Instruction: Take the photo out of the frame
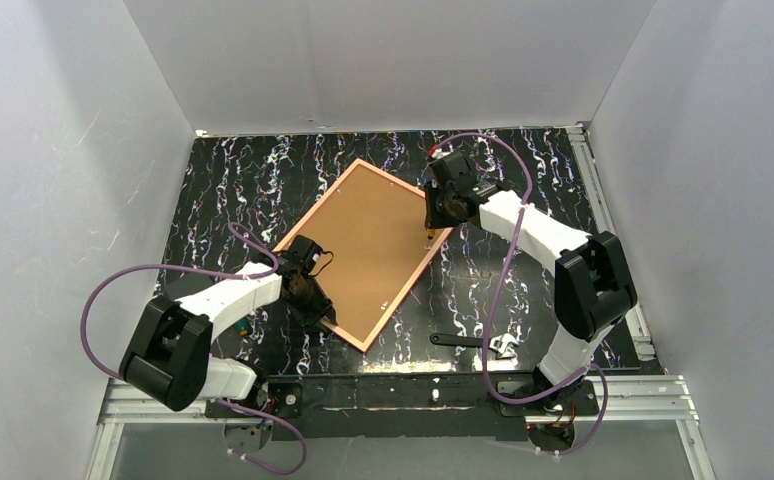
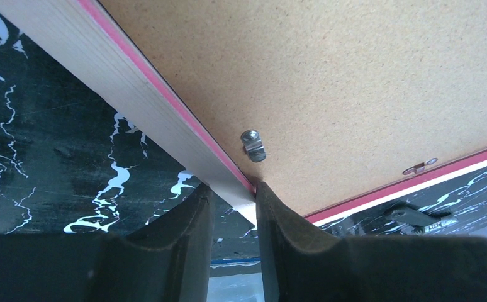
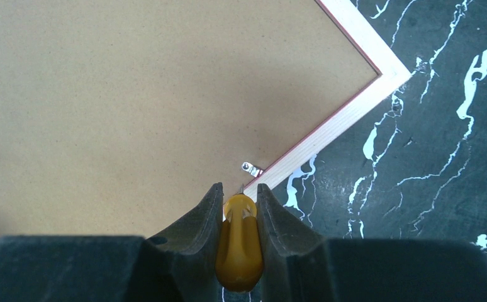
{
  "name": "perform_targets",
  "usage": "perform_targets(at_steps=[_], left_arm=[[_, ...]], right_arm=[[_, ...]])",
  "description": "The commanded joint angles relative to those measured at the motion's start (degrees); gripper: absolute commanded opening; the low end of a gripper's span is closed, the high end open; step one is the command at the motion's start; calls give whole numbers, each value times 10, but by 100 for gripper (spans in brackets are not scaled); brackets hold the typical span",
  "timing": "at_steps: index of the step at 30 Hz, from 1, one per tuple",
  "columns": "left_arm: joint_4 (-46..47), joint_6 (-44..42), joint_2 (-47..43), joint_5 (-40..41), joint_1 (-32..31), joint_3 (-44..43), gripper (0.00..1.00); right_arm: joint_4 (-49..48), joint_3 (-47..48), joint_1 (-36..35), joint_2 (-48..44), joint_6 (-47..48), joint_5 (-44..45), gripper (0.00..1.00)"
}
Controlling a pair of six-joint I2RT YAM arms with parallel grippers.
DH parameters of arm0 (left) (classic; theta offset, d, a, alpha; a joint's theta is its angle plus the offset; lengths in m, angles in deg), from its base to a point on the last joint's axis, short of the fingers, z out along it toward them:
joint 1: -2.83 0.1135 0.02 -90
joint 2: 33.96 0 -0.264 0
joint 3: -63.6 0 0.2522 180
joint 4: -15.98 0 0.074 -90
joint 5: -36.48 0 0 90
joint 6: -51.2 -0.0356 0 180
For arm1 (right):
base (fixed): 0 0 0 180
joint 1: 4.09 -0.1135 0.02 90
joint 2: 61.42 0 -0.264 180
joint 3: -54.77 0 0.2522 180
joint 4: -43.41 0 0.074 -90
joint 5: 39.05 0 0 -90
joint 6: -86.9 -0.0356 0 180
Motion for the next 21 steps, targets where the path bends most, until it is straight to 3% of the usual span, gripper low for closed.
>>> perform_targets(at_steps=[1,21], left_arm=[[-101,-25,16,-5,-7,-3,0],[-107,-16,30,-9,-7,-14,0]], right_arm=[[-26,-21,-2,-16,13,1,1],[-61,-39,6,10,9,37,1]])
